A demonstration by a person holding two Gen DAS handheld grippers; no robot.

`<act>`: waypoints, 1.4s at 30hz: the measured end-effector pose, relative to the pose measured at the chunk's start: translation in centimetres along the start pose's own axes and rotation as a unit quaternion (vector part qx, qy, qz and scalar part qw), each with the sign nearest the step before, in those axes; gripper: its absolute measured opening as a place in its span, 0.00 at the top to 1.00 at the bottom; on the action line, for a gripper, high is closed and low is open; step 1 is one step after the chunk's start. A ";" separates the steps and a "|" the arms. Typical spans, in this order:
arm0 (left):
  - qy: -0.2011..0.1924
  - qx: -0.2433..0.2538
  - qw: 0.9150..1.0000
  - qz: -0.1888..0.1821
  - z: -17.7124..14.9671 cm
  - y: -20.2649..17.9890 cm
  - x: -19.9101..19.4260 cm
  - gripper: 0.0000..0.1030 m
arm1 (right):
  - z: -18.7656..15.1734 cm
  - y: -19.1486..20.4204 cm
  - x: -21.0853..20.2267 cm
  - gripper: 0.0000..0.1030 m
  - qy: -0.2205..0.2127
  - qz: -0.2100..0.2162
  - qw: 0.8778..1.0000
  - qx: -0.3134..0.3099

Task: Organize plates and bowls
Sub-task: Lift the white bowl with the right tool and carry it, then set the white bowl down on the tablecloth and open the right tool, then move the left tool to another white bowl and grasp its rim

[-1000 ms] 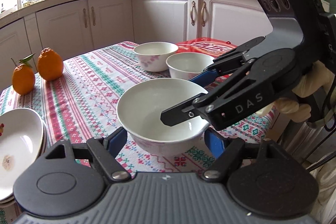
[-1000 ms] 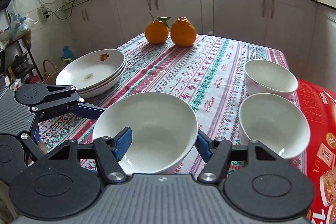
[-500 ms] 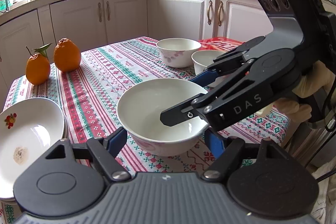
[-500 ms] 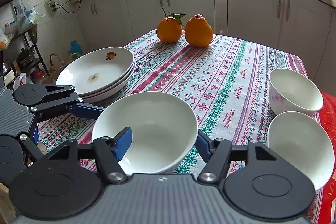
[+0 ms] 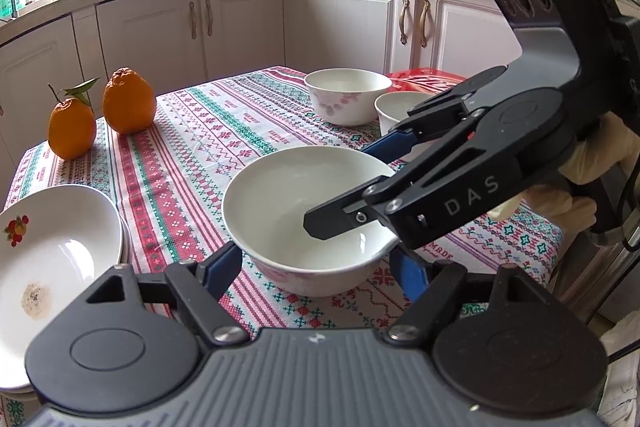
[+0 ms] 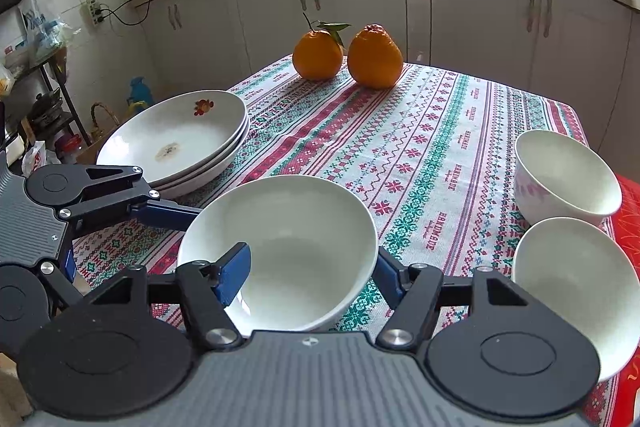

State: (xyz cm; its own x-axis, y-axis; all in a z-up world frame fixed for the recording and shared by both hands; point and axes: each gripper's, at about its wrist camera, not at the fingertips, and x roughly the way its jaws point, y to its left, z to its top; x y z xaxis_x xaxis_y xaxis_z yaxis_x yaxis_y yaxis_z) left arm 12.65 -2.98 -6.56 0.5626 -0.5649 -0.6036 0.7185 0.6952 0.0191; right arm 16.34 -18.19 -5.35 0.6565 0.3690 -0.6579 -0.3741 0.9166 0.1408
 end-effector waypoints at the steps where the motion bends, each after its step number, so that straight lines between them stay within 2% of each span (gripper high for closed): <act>1: -0.003 0.000 1.000 -0.001 0.0 0.0 0.0 0.15 | 0.0 0.0 0.0 0.28 0.000 0.003 1.000 0.001; 2: -0.007 -0.001 1.000 -0.001 0.1 0.0 -0.1 0.06 | 0.0 0.0 0.0 0.25 0.000 0.005 1.000 0.002; 3: -0.011 -0.002 1.000 -0.003 0.1 0.0 -0.2 0.03 | -0.1 0.1 0.0 0.21 -0.001 0.007 1.000 0.001; 5: -0.010 0.001 1.000 -0.008 0.1 -0.2 -0.3 0.02 | -0.1 0.3 -0.2 0.01 -0.009 0.002 1.000 -0.003; 10: 0.000 0.012 1.000 -0.007 -0.3 -1.0 -0.6 0.01 | -0.3 0.8 -1.4 0.00 -0.021 -0.007 1.000 -0.014; 16: -0.010 0.000 1.000 -0.003 -0.3 -1.6 -2.1 0.01 | -0.9 0.4 -3.9 0.00 -0.042 -0.040 0.998 -0.009; 19: -0.020 -0.006 1.000 -0.004 0.1 -1.8 -2.9 0.01 | -1.4 0.2 -5.2 0.00 -0.053 -0.071 0.996 -0.007; 23: -0.021 0.005 1.000 0.019 1.1 -2.6 -3.2 0.00 | -2.3 -0.1 -6.7 0.00 -0.061 -0.131 0.989 -0.017; 27: -0.035 0.010 0.999 0.013 2.3 -3.1 -3.5 0.00 | -3.3 -0.8 -8.2 0.00 -0.065 -0.164 0.984 -0.015; 36: -0.045 0.043 0.998 0.017 5.8 -4.8 -1.9 0.01 | -5.7 -2.8 -9.6 0.00 -0.058 -0.231 0.971 -0.012; 42: -0.037 0.044 0.998 0.001 7.8 -5.8 0.7 0.01 | -6.7 -4.3 -9.3 0.00 -0.053 -0.230 0.972 0.004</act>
State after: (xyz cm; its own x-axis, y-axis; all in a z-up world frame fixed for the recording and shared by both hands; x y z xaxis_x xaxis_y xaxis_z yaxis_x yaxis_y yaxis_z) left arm 12.09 -10.85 -0.92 0.5906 -0.5964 -0.5436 0.7481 0.6572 0.0916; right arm 7.48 -26.61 -4.77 0.8165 -0.0662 -0.5735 -0.0210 0.9893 -0.1441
